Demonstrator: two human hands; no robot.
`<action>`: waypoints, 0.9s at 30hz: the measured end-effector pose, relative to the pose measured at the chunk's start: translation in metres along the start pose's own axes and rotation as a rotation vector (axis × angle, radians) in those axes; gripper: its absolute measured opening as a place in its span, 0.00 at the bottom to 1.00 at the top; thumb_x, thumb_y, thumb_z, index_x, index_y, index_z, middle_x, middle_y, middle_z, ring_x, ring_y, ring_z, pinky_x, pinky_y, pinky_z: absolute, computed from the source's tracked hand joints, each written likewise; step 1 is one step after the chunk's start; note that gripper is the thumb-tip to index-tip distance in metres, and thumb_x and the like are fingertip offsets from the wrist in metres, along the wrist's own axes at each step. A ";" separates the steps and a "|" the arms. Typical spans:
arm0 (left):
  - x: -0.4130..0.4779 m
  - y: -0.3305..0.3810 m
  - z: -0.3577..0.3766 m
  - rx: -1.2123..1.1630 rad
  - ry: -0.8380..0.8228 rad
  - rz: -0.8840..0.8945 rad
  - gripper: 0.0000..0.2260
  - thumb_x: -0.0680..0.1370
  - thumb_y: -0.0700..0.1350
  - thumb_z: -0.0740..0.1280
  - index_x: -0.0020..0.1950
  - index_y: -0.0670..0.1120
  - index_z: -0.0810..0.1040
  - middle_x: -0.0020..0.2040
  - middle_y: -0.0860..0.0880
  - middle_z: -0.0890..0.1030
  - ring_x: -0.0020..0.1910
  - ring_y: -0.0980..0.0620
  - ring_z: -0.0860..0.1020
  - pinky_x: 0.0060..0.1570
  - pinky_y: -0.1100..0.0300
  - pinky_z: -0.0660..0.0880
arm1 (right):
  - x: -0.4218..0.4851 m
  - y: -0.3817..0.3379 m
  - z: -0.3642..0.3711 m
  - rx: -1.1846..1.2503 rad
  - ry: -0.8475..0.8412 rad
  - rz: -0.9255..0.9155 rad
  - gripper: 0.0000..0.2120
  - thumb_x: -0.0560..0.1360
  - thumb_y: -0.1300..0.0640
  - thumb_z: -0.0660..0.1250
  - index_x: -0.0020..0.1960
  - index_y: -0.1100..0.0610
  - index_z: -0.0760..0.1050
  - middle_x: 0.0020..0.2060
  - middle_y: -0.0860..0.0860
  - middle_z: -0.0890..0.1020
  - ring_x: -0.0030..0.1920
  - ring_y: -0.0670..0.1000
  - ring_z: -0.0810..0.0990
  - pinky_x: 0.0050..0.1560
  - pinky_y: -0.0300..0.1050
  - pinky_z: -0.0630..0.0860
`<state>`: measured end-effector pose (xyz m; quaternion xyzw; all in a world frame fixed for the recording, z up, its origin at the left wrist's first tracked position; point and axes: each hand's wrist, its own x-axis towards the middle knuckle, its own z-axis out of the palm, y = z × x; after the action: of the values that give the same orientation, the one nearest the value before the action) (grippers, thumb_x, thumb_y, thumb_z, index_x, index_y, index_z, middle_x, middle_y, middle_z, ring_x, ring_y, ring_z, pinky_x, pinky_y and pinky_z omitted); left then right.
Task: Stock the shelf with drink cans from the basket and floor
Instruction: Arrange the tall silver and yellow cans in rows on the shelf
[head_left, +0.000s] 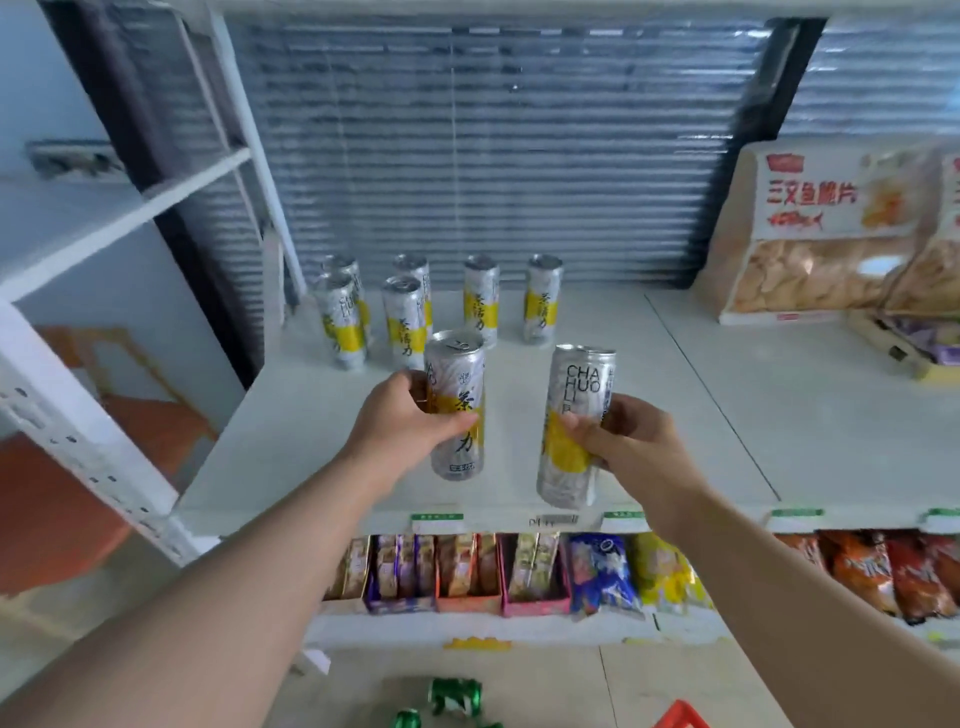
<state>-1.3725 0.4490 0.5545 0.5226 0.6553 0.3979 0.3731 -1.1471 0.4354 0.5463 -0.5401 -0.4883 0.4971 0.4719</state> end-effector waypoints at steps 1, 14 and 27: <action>0.010 -0.007 -0.004 -0.009 0.006 -0.011 0.34 0.53 0.56 0.79 0.56 0.46 0.78 0.49 0.50 0.84 0.49 0.51 0.82 0.54 0.49 0.79 | 0.011 0.003 0.009 -0.016 0.011 -0.006 0.07 0.71 0.60 0.75 0.48 0.57 0.81 0.43 0.57 0.86 0.45 0.53 0.83 0.52 0.49 0.81; 0.079 -0.055 0.012 -0.142 -0.020 0.022 0.22 0.67 0.35 0.76 0.56 0.49 0.74 0.54 0.50 0.81 0.55 0.51 0.80 0.58 0.54 0.75 | 0.085 0.061 0.029 -0.156 0.122 -0.117 0.18 0.71 0.64 0.73 0.60 0.57 0.75 0.47 0.43 0.82 0.48 0.39 0.78 0.44 0.33 0.71; 0.098 -0.070 0.064 0.042 0.303 0.017 0.20 0.64 0.42 0.79 0.52 0.47 0.77 0.46 0.51 0.81 0.47 0.49 0.79 0.44 0.62 0.69 | 0.096 0.083 0.019 -0.171 0.065 -0.178 0.23 0.71 0.65 0.74 0.62 0.53 0.72 0.50 0.41 0.81 0.46 0.27 0.76 0.40 0.21 0.71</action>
<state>-1.3588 0.5440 0.4574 0.4699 0.7078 0.4614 0.2556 -1.1588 0.5250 0.4551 -0.5486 -0.5593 0.3920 0.4822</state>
